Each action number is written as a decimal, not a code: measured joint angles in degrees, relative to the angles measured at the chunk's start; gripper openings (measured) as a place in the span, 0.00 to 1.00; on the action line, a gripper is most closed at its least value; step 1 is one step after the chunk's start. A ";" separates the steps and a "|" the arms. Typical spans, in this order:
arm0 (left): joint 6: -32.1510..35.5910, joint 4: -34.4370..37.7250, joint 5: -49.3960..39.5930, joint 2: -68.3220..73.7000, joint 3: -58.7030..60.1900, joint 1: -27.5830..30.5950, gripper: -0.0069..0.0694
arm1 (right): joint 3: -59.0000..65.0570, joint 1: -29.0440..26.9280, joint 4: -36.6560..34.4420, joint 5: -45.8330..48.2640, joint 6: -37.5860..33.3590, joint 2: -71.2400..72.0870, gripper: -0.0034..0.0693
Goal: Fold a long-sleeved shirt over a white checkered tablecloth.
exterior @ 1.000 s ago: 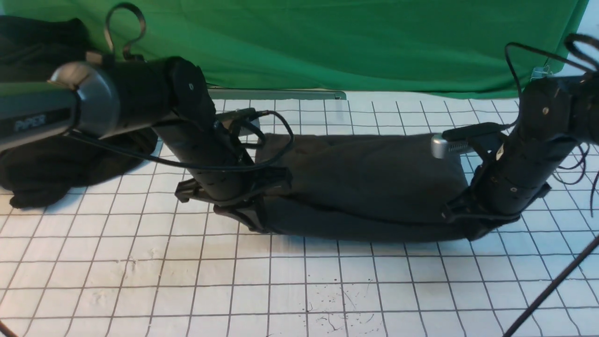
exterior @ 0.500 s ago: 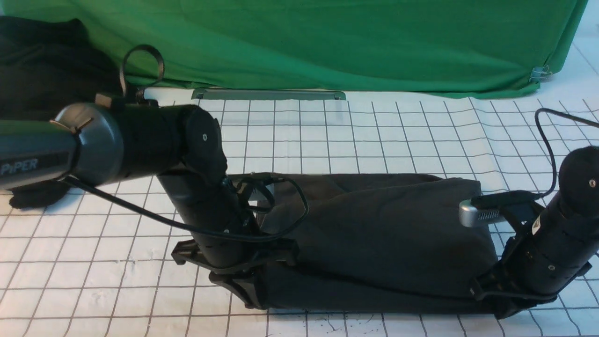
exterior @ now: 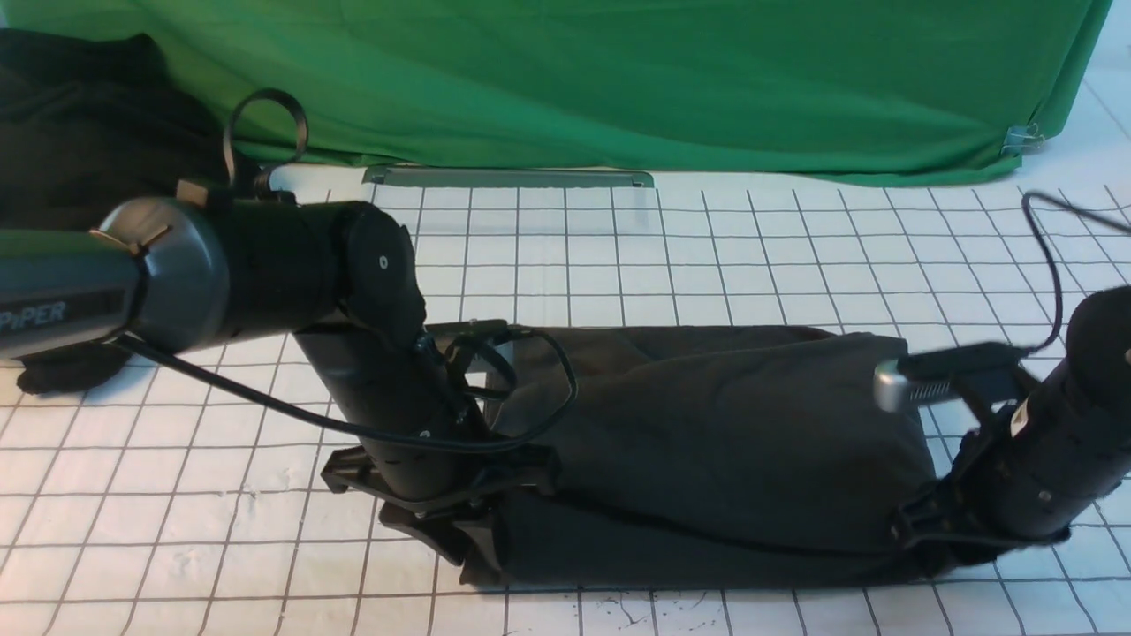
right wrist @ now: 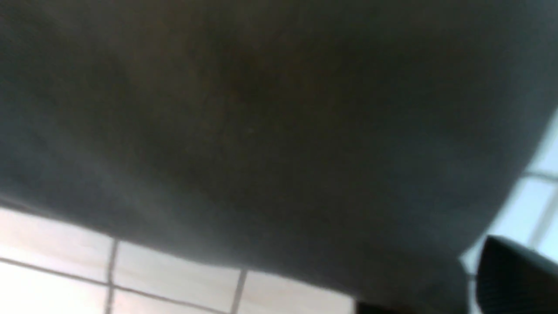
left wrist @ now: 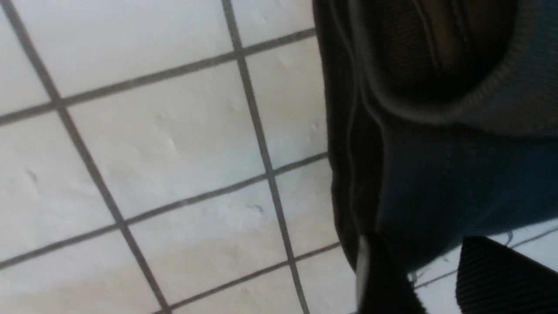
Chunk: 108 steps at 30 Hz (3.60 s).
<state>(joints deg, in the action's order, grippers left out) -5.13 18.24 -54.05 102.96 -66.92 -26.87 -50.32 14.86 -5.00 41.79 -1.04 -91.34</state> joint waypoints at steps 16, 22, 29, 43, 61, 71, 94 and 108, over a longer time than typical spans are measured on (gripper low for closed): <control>0.39 -3.46 -8.30 -13.63 -3.48 0.00 0.76 | -5.95 -0.05 3.76 19.74 0.00 37.90 0.08; 0.62 -3.77 -8.06 -14.09 -3.48 0.00 0.57 | 3.72 -0.05 3.80 9.30 -4.49 63.45 0.06; 0.67 -3.78 -4.76 -14.09 -3.48 0.00 0.29 | 25.43 -0.05 3.39 -14.61 -8.17 88.13 0.06; 3.64 -4.19 -4.39 -14.09 -3.48 0.00 0.18 | 29.91 -0.05 2.86 -19.21 -7.49 87.72 0.11; -2.13 -7.64 -2.55 -14.09 -3.48 0.00 0.20 | 39.29 -0.05 3.65 -25.90 -7.43 87.80 0.17; -2.21 -7.64 -2.65 -14.09 -3.48 0.00 0.21 | 47.40 -4.71 7.40 -26.32 -7.43 90.85 0.19; -0.35 -9.05 -6.52 -47.01 -1.47 0.00 0.09 | 50.65 -10.53 7.56 -27.38 -7.37 91.23 0.26; -2.55 -7.65 31.87 -86.62 28.60 0.00 0.09 | 50.65 -10.53 7.56 -27.56 -7.41 91.23 0.29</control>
<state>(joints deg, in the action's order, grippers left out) -7.67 10.59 -22.19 16.34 -38.32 -26.87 0.34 4.33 2.56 14.23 -8.45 -0.11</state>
